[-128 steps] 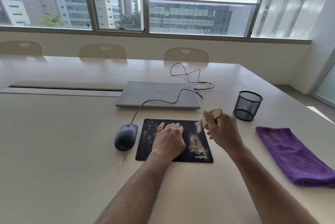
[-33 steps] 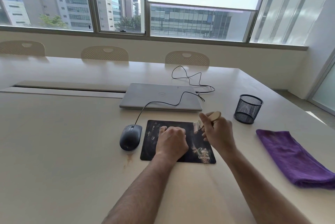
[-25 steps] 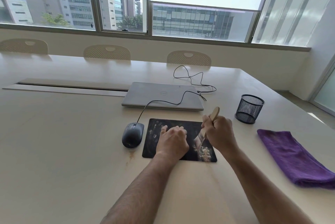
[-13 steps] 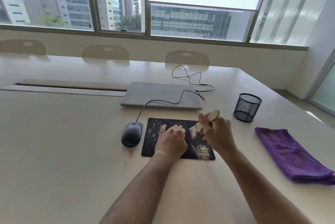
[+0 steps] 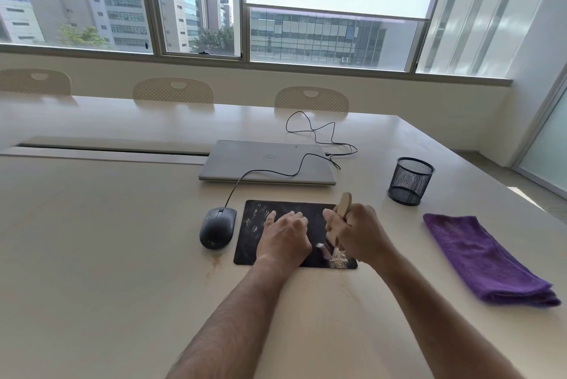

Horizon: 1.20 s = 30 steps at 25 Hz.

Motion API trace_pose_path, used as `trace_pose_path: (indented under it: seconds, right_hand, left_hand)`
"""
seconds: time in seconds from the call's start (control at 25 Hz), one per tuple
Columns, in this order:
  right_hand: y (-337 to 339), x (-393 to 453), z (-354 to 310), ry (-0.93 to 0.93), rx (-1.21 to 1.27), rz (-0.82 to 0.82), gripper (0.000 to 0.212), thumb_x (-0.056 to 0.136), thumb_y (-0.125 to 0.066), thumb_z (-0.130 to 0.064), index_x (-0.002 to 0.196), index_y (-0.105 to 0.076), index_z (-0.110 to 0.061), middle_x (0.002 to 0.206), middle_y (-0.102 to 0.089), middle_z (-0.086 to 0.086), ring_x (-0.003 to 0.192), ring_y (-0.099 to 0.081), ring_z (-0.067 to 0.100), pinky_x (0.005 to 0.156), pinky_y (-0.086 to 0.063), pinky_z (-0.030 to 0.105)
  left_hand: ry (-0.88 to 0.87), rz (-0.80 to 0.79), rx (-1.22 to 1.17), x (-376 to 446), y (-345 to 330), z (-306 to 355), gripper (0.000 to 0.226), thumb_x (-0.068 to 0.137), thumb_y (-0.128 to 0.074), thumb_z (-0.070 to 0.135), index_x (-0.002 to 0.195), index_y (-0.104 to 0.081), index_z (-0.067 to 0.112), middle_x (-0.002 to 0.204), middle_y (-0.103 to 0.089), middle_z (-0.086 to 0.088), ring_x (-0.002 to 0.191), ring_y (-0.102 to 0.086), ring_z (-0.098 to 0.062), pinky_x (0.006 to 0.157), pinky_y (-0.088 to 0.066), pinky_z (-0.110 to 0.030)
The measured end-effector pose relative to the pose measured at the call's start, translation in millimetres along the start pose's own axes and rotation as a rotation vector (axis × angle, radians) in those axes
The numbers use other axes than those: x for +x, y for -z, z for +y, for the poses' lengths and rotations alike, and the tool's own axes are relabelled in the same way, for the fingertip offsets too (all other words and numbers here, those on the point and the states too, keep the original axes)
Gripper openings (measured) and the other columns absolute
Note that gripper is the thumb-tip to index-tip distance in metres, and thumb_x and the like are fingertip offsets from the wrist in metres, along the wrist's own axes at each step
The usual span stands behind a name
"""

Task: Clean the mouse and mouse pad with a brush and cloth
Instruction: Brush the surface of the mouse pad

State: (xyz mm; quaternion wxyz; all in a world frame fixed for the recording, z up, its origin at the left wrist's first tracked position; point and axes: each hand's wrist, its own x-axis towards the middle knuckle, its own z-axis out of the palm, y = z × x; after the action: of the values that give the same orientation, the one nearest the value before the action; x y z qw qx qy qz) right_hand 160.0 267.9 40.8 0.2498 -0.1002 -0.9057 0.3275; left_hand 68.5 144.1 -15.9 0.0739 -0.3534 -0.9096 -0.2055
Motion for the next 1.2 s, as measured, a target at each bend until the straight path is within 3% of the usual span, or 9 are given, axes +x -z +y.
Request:
trace_pose_path:
  seconds: [0.16, 0.32, 0.4, 0.48, 0.6, 0.68, 0.8, 1.0, 1.2]
  right_hand:
    - [1, -3, 4, 0.021, 0.037, 0.15, 0.04, 0.098, -0.06, -0.03, 0.063, -0.068, -0.01, 0.043, -0.062, -0.007, 0.04, -0.061, 0.009, 0.052, -0.055, 0.036]
    - [1, -9, 2, -0.014, -0.009, 0.024, 0.041, 0.097, -0.059, -0.025, 0.062, -0.065, -0.005, 0.046, -0.064, 0.0, 0.041, -0.06, 0.013, 0.053, -0.053, 0.034]
    - [6, -6, 2, -0.042, 0.013, 0.109, 0.042, 0.097, -0.06, -0.023, 0.057, -0.064, -0.012, 0.04, -0.059, -0.011, 0.038, -0.058, 0.007, 0.049, -0.05, 0.029]
    - [8, -4, 9, -0.061, 0.058, 0.224, 0.039, 0.098, -0.058, -0.029, 0.064, -0.067, -0.014, 0.041, -0.061, -0.005, 0.038, -0.06, 0.011, 0.049, -0.054, 0.035]
    - [4, -7, 15, -0.076, -0.023, 0.153, 0.047, 0.097, -0.055, -0.044, 0.069, -0.068, -0.008, 0.044, -0.063, 0.005, 0.04, -0.063, 0.021, 0.05, -0.057, 0.045]
    - [7, -8, 15, -0.103, -0.033, 0.104, 0.054, 0.098, -0.054, -0.042, 0.062, -0.067, -0.004, 0.04, -0.06, -0.003, 0.036, -0.059, 0.014, 0.048, -0.055, 0.041]
    - [11, -5, 16, -0.086, 0.014, 0.235, 0.051, 0.099, -0.055, -0.037, 0.061, -0.067, -0.006, 0.038, -0.056, -0.006, 0.036, -0.056, 0.012, 0.051, -0.055, 0.04]
    - [6, -7, 20, -0.058, -0.109, 0.131, 0.053, 0.098, -0.054, -0.039, 0.057, -0.064, -0.007, 0.042, -0.062, 0.003, 0.039, -0.062, 0.02, 0.052, -0.056, 0.042]
    - [9, -7, 19, -0.033, -0.078, 0.231, 0.053, 0.099, -0.055, -0.037, 0.055, -0.063, -0.008, 0.038, -0.057, -0.003, 0.036, -0.059, 0.017, 0.046, -0.054, 0.037]
  left_hand:
    - [0.001, 0.052, 0.006, -1, -3, 0, 0.027, 0.093, -0.039, 0.011, 0.096, -0.065, 0.018, 0.109, -0.067, 0.004, 0.121, -0.056, -0.013, 0.119, -0.023, -0.042]
    - [-0.012, 0.092, -0.028, -1, -1, -1, 0.026, 0.09, -0.045, 0.009, 0.094, -0.07, 0.018, 0.095, -0.072, 0.001, 0.094, -0.065, -0.019, 0.113, -0.03, -0.034]
    - [-0.014, 0.087, -0.034, -2, 0, 0, 0.028, 0.087, -0.046, 0.008, 0.096, -0.071, 0.018, 0.096, -0.073, 0.001, 0.093, -0.065, -0.019, 0.112, -0.03, -0.032]
    - [-0.017, 0.079, -0.038, -2, -1, 0, 0.028, 0.088, -0.045, 0.009, 0.093, -0.07, 0.018, 0.095, -0.072, 0.002, 0.092, -0.065, -0.019, 0.111, -0.032, -0.035]
    - [0.006, 0.077, -0.051, -2, -2, 0, 0.028, 0.089, -0.043, 0.009, 0.091, -0.069, 0.019, 0.1, -0.072, 0.002, 0.097, -0.065, -0.019, 0.111, -0.033, -0.039]
    - [0.013, 0.072, -0.045, -3, -2, 1, 0.026, 0.089, -0.044, 0.008, 0.091, -0.068, 0.019, 0.103, -0.071, 0.002, 0.1, -0.064, -0.019, 0.111, -0.033, -0.04]
    - [-0.002, 0.078, -0.024, -4, -1, 2, 0.023, 0.088, -0.044, 0.007, 0.082, -0.062, 0.021, 0.097, -0.07, 0.003, 0.096, -0.063, -0.02, 0.107, -0.035, -0.039]
    - [0.016, 0.075, -0.02, -3, -2, 3, 0.032, 0.09, -0.043, 0.009, 0.102, -0.07, 0.021, 0.104, -0.07, 0.003, 0.102, -0.063, -0.018, 0.112, -0.03, -0.037]
    - [0.047, 0.076, -0.048, -6, -2, 6, 0.034, 0.093, -0.04, 0.013, 0.109, -0.069, 0.019, 0.111, -0.07, -0.001, 0.109, -0.062, -0.017, 0.118, -0.02, -0.036]
